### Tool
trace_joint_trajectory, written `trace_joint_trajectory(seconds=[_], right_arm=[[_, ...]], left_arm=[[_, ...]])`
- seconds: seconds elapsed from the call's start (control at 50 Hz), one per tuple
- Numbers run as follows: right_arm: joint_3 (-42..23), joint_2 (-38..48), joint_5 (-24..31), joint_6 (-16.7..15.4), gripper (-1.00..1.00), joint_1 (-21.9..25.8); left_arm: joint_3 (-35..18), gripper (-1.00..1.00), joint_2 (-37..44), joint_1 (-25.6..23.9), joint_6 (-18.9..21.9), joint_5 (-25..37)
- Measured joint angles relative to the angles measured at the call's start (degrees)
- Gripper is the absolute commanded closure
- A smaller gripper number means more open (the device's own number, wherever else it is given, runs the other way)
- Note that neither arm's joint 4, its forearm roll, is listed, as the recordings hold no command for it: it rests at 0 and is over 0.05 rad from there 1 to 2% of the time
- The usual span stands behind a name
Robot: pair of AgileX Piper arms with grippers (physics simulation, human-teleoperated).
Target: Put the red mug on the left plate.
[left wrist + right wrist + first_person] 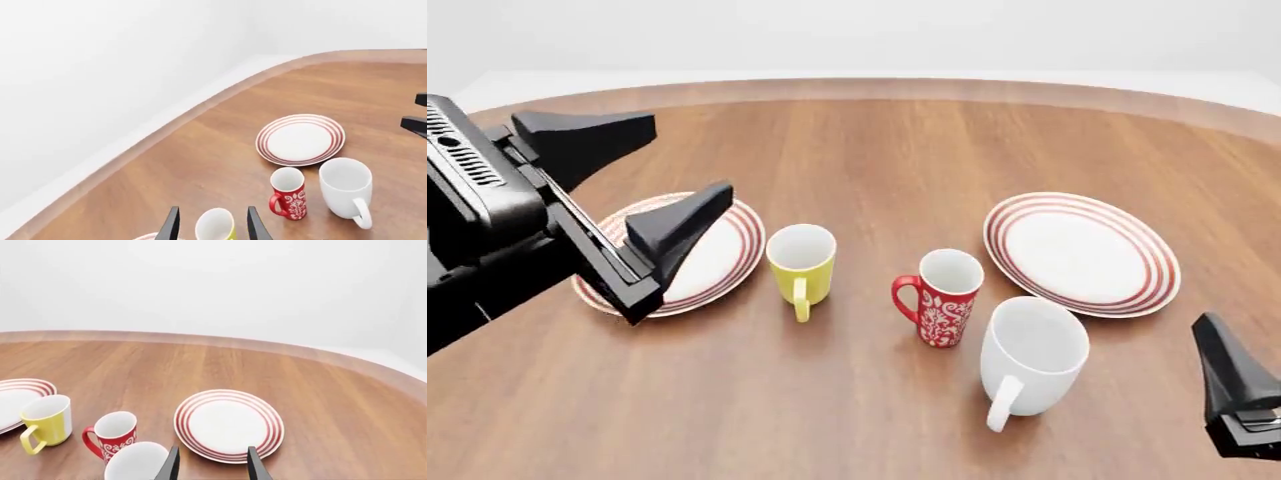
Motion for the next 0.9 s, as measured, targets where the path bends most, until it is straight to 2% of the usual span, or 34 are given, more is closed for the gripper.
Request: trace_joint_trajectory(seconds=[0.32, 0.56, 0.9], right_arm=[[0.03, -0.02, 0.35, -0.16, -1.00, 0.24], [0.05, -0.05, 0.52, -0.38, -1.00, 0.28], [0.08, -0.03, 0.87, -0.21, -1.00, -0.13]], left_arm=[[-4.61, -1.00, 11.99, -6.25, -0.39, -1.40], [-7.61, -1.00, 19.54, -8.49, -0.74, -1.69], [-10.07, -1.00, 28.71, -11.64, 1.14, -3.61]])
